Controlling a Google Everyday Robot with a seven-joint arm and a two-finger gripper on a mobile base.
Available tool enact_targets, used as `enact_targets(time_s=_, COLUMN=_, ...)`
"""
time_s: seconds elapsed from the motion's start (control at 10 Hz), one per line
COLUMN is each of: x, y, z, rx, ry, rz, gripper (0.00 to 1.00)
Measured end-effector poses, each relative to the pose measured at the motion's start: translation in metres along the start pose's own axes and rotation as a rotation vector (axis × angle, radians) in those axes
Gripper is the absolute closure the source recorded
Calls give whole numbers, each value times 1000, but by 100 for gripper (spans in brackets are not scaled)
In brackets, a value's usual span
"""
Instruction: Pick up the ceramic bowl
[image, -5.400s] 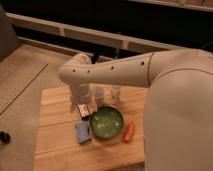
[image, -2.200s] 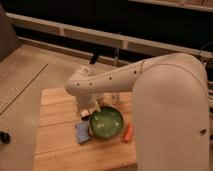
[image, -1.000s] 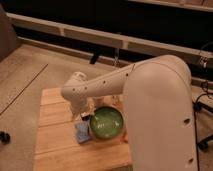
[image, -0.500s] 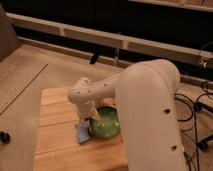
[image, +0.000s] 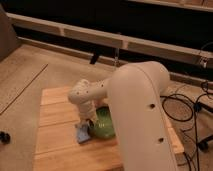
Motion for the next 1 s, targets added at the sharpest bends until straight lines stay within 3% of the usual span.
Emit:
enact_targets(time_s=0.1, x=-1, y=-1, z=-3, rx=8, ry=-6, rz=0, gripper=98)
enact_targets(time_s=0.2, x=-2, y=-3, z=-6, rx=14, ry=-9, rz=1, gripper=100)
enact_targets(time_s=0.6, x=-1, y=-8, z=-30, rx=37, ry=-39, rz=2, gripper=100)
enact_targets(time_s=1.0, x=-1, y=5, z=-58, rx=23, ry=-69, rz=-15, gripper=100)
